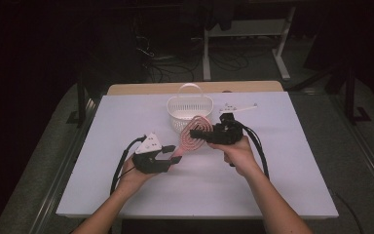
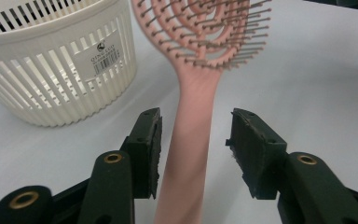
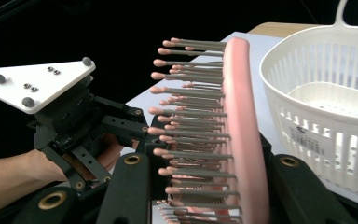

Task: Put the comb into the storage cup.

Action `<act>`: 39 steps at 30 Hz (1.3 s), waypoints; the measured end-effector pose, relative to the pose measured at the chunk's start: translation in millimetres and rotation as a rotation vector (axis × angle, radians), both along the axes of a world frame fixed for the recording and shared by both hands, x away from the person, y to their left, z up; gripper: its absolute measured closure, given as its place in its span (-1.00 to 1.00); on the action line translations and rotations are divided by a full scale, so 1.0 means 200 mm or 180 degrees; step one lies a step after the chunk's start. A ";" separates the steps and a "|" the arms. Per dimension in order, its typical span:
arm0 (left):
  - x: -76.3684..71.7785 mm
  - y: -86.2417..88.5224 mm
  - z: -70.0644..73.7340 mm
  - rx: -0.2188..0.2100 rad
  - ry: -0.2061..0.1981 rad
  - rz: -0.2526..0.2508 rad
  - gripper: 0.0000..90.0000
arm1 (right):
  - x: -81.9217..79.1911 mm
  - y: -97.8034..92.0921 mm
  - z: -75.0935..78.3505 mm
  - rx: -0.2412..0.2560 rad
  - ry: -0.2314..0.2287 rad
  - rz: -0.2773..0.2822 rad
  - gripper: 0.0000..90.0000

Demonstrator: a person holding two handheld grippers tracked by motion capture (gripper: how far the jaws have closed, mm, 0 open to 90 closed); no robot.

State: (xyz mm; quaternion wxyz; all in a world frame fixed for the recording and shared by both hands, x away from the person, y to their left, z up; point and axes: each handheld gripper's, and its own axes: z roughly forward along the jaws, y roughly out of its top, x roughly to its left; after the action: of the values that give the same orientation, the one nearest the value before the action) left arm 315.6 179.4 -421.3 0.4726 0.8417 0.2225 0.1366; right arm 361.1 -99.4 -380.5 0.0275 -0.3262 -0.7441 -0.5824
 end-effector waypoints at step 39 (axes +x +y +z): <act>-0.02 0.32 -0.08 0.0074 0.0417 0.0018 -1.00 | 0.00 -0.11 0.04 0.0027 -0.0174 -0.0195 0.40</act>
State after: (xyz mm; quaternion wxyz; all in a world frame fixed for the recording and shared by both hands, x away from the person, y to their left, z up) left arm 312.1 243.5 -436.3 0.4468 0.8536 0.2538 0.0851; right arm 361.5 -121.2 -371.7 -0.0093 -0.3326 -0.7317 -0.5949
